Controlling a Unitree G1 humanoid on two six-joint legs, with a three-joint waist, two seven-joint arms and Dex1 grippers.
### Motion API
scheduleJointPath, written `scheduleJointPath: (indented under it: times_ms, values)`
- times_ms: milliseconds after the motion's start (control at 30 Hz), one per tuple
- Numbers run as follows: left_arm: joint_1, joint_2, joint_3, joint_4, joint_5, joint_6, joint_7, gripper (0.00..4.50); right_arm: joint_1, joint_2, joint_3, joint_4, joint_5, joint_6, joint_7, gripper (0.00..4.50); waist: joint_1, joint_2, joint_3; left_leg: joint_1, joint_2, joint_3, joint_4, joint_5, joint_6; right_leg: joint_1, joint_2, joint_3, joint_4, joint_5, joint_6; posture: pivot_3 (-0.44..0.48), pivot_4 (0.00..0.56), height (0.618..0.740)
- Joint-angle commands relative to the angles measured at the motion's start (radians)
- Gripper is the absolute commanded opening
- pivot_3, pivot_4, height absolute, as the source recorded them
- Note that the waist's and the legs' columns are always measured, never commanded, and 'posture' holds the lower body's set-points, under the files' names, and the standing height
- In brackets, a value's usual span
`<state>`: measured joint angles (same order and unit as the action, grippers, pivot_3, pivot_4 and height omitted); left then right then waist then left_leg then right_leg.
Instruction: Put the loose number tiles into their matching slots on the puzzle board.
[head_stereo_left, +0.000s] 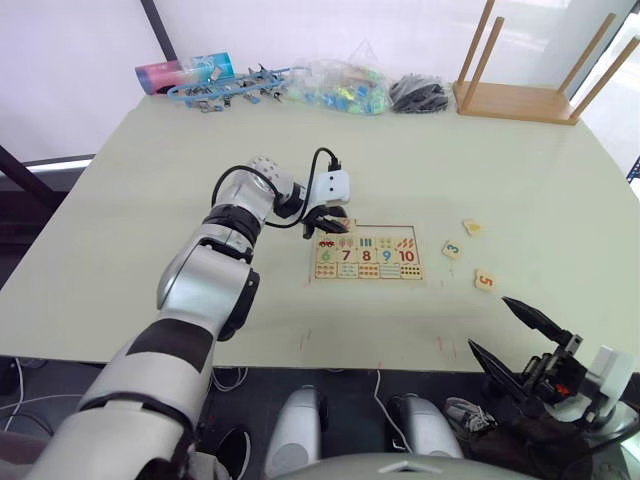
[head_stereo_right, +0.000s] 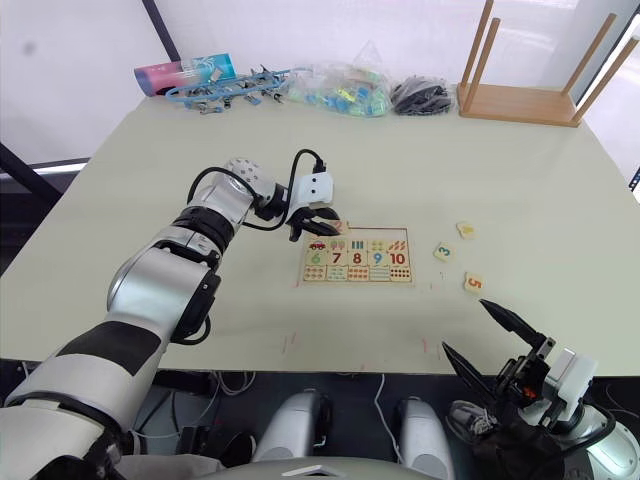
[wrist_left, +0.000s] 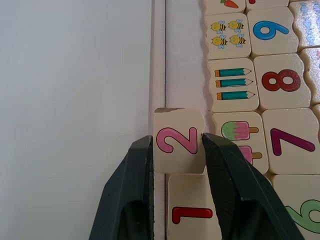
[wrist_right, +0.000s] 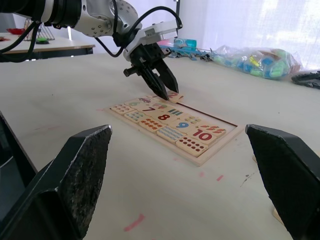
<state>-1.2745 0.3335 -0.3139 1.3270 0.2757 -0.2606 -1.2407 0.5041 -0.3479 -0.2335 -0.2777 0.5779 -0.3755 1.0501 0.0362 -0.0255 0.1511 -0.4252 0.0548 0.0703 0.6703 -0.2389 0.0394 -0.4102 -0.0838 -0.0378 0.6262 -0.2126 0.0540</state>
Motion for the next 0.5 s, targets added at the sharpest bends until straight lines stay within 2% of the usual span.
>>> scheduleJointPath:
  times_ms: [33, 500]
  values:
    - [-0.013, -0.001, 0.017, -0.004, 0.004, -0.002, 0.003, 0.95, 0.003, -0.009, -0.006, -0.015, 0.008, -0.022, 0.002, 4.5, 0.0, 0.0, 0.0, 0.0, 0.0, 0.0, 0.0, 0.0, 0.0, 0.0, 0.0, 0.0, 0.0, 0.0, 0.0, 0.0, 0.15, 0.737]
    - [-0.005, -0.009, 0.025, -0.007, 0.002, -0.008, -0.032, 0.95, 0.012, -0.008, -0.004, -0.01, 0.004, -0.03, 0.005, 4.5, 0.0, 0.0, 0.0, 0.0, 0.0, 0.0, 0.0, 0.0, 0.0, 0.0, 0.0, 0.0, 0.0, 0.0, 0.0, 0.0, 0.15, 0.737]
